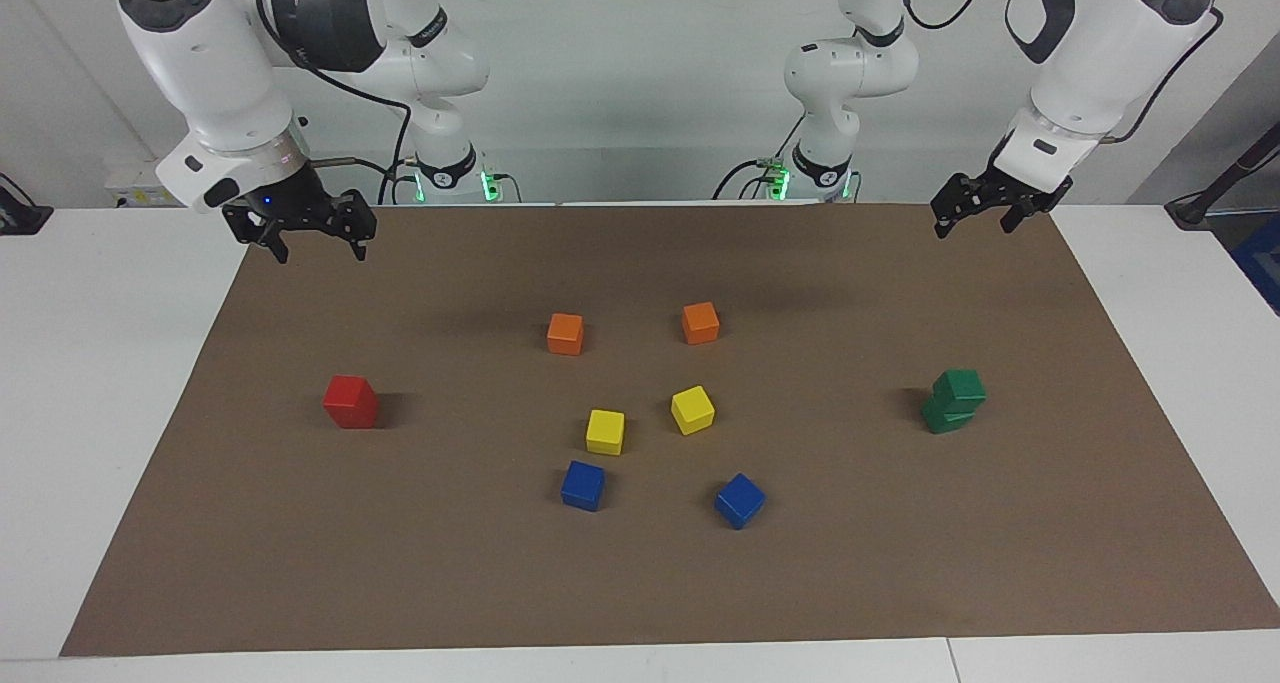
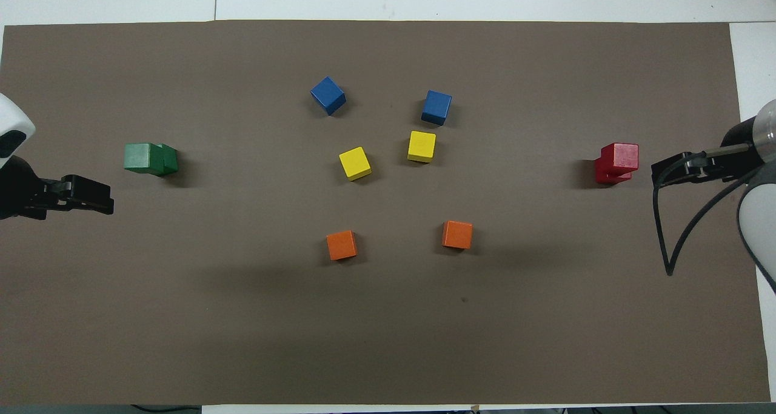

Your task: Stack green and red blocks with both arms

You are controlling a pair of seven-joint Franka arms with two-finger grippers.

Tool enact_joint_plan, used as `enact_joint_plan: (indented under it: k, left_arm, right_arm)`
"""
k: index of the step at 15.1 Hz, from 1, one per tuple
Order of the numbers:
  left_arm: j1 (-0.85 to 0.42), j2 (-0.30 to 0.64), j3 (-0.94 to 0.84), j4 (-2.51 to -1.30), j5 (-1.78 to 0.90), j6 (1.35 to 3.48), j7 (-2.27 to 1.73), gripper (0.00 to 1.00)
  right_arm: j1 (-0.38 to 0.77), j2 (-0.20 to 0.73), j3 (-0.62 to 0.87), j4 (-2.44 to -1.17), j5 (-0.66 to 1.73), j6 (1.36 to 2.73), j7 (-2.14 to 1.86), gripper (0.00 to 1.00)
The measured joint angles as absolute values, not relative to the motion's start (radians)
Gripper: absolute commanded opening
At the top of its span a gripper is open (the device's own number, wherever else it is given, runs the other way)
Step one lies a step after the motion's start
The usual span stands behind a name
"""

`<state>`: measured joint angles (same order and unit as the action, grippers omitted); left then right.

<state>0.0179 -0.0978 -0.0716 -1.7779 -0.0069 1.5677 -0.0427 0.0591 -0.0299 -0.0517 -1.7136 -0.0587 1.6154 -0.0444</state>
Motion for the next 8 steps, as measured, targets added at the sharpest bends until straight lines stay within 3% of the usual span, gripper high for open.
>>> enact_joint_plan:
  k: [8]
  left_arm:
    - [0.002,-0.103,-0.072,-1.765,-0.007,1.567,-0.043,1.00]
  right_arm:
    - [0.059,-0.030,-0.052,-1.714,-0.059,1.614,-0.044,1.00]
